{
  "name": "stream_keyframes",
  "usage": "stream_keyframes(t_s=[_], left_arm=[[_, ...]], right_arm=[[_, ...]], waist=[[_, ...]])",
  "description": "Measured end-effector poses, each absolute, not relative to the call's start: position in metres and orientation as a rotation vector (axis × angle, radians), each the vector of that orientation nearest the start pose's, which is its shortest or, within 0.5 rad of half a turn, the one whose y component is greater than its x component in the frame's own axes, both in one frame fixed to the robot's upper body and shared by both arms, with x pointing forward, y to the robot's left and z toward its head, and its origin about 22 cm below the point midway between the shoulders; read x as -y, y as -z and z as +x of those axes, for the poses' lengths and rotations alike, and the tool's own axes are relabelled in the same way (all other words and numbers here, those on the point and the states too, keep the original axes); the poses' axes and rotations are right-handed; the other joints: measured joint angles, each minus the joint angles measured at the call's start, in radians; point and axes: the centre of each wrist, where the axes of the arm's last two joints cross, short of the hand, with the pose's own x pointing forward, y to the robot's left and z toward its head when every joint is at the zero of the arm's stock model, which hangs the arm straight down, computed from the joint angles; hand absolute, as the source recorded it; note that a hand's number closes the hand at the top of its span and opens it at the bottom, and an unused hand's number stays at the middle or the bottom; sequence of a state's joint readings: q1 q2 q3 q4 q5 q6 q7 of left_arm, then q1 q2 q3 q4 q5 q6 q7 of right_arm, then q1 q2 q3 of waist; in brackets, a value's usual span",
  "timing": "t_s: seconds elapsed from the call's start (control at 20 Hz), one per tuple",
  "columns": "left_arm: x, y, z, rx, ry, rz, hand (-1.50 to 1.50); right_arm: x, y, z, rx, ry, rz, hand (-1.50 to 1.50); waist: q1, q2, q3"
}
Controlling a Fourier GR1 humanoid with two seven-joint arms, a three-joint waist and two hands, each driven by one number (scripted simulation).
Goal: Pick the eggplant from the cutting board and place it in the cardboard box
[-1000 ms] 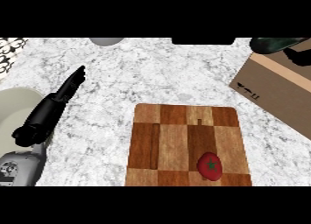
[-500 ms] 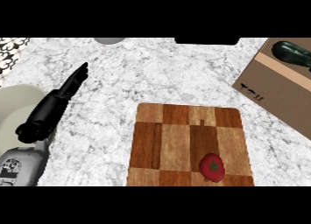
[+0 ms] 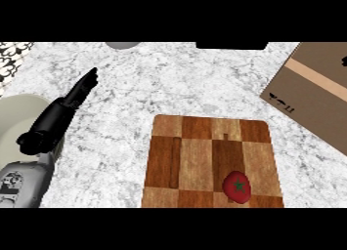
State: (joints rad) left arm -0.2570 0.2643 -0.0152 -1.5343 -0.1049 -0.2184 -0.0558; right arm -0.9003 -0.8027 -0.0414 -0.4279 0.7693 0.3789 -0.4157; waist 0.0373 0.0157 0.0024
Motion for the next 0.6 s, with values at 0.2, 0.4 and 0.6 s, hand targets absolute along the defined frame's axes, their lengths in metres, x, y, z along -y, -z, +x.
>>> stream_keyframes(t_s=[0.2,0.4,0.6], left_arm=[[-0.260,-0.072,0.299,1.761,0.553,0.067,0.00],[-0.263,-0.071,0.297,1.760,0.544,0.072,0.00],[-0.264,-0.068,0.296,1.771,0.544,0.071,0.00]], right_arm=[[0.454,-0.172,0.394,1.432,-0.909,-0.601,-1.50],[0.462,-0.168,0.393,1.631,-0.537,-0.420,-1.50],[0.481,-0.164,0.382,1.678,-0.241,-0.319,-1.50]], waist=[[-0.009,-0.004,0.001],[-0.013,-0.006,0.002],[-0.006,0.000,0.002]])
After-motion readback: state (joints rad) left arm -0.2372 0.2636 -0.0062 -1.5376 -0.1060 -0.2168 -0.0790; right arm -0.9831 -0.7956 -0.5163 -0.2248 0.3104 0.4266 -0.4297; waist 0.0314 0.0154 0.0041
